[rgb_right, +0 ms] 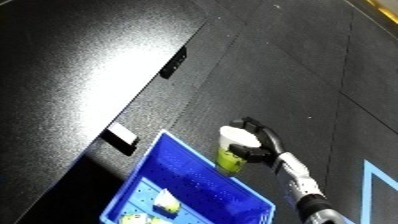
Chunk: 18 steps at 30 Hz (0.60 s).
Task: Pick up the object and place it into the box
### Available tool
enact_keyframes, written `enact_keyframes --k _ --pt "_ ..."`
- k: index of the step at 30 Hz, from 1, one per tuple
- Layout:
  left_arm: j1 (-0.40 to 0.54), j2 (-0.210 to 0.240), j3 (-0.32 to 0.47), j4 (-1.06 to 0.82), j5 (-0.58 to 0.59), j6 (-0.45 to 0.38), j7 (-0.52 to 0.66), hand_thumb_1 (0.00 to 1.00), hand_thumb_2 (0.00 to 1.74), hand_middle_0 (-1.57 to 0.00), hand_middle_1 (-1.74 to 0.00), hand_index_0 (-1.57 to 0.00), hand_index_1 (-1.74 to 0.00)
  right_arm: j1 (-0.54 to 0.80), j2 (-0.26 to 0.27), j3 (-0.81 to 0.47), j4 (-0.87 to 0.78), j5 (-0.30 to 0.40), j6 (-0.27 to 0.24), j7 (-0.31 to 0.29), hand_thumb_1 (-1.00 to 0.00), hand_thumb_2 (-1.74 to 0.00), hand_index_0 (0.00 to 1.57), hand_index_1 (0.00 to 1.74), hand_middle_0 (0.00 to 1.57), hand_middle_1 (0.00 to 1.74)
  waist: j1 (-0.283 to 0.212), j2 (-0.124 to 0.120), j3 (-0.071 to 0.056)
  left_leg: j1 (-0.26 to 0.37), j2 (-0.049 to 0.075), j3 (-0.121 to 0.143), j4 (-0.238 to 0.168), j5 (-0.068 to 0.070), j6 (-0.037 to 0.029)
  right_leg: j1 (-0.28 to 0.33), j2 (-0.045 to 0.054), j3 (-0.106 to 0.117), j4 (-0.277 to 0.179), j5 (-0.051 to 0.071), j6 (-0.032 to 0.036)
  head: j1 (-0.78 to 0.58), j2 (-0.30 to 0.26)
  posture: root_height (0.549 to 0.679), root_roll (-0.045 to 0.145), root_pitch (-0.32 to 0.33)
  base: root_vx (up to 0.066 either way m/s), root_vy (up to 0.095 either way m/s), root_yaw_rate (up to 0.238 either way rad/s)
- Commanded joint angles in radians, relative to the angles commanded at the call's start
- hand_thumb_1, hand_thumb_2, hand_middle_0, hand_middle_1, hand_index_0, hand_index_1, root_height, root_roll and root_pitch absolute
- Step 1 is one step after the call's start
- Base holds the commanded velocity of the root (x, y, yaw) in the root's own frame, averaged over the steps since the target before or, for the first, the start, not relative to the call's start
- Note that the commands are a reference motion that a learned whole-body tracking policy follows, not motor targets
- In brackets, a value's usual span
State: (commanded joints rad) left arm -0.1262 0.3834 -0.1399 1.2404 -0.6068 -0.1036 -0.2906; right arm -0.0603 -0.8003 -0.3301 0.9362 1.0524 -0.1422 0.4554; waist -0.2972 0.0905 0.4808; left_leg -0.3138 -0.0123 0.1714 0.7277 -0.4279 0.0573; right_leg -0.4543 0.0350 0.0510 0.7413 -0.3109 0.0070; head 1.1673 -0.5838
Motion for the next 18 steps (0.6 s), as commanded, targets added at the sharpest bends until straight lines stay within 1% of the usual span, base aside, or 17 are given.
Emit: enact_keyframes --k 2,4,10,14,18 --pt "-0.003 0.001 -0.004 0.003 0.007 0.004 -0.005 0.0 0.0 0.0 0.0 0.0 0.0 -0.019 0.006 0.028 0.037 -0.009 0.02 0.017 -0.6 -1.04 0.94 1.04 0.94 1.04 0.009 0.008 -0.002 0.0 -0.004 -0.005 -0.002 0.004 -0.0005 0.003 -0.0025 -0.002 0.0 -0.001 -0.0023 0.019 -0.009 0.637 0.048 0.023 0.012 -0.024 0.075" --pt "-0.006 -0.001 -0.01 0.004 0.013 0.007 -0.008 0.0 0.0 0.0 0.0 0.0 0.0 -0.039 0.01 0.055 0.07 -0.029 0.028 0.029 -0.5 -0.87 0.79 0.87 0.79 0.87 0.017 0.014 -0.004 0.001 -0.007 -0.009 -0.003 0.008 -0.0015 0.006 -0.0051 -0.004 0.002 -0.003 -0.0044 0.034 -0.017 0.637 0.049 0.02 0.011 -0.021 0.082" --pt "-0.011 -0.01 -0.025 0.005 0.025 0.011 -0.008 0.0 0.0 0.0 0.0 0.0 0.0 -0.083 0.024 0.116 0.132 -0.12 0.024 0.032 -0.2 -0.35 0.31 0.35 0.31 0.35 0.032 0.026 -0.011 0.001 -0.012 -0.018 -0.004 0.016 -0.0049 0.01 -0.0128 -0.01 0.01 -0.008 -0.008 0.052 -0.047 0.637 0.052 0.016 0.01 -0.018 0.072" --pt "-0.015 -0.014 -0.032 0.006 0.03 0.014 -0.008 0.0 0.0 0.0 0.0 0.0 0.0 -0.093 0.034 0.141 0.159 -0.164 0.012 0.038 0.0 0.0 0.0 0.0 0.0 0.0 0.038 0.03 -0.016 0.001 -0.013 -0.022 -0.006 0.022 -0.0076 0.011 -0.0174 -0.013 0.014 -0.01 -0.0083 0.047 -0.062 0.637 0.054 0.014 0.01 -0.013 0.062" --pt "-0.017 -0.017 -0.039 0.007 0.032 0.016 -0.006 0.0 0.0 0.0 0.0 0.0 0.0 -0.096 0.041 0.157 0.169 -0.202 0.002 0.039 0.0 0.0 0.0 0.0 0.0 0.0 0.043 0.032 -0.02 0.001 -0.012 -0.025 -0.008 0.027 -0.0108 0.013 -0.0214 -0.016 0.019 -0.012 -0.0088 0.041 -0.069 0.637 0.055 0.013 0.006 -0.016 0.064"
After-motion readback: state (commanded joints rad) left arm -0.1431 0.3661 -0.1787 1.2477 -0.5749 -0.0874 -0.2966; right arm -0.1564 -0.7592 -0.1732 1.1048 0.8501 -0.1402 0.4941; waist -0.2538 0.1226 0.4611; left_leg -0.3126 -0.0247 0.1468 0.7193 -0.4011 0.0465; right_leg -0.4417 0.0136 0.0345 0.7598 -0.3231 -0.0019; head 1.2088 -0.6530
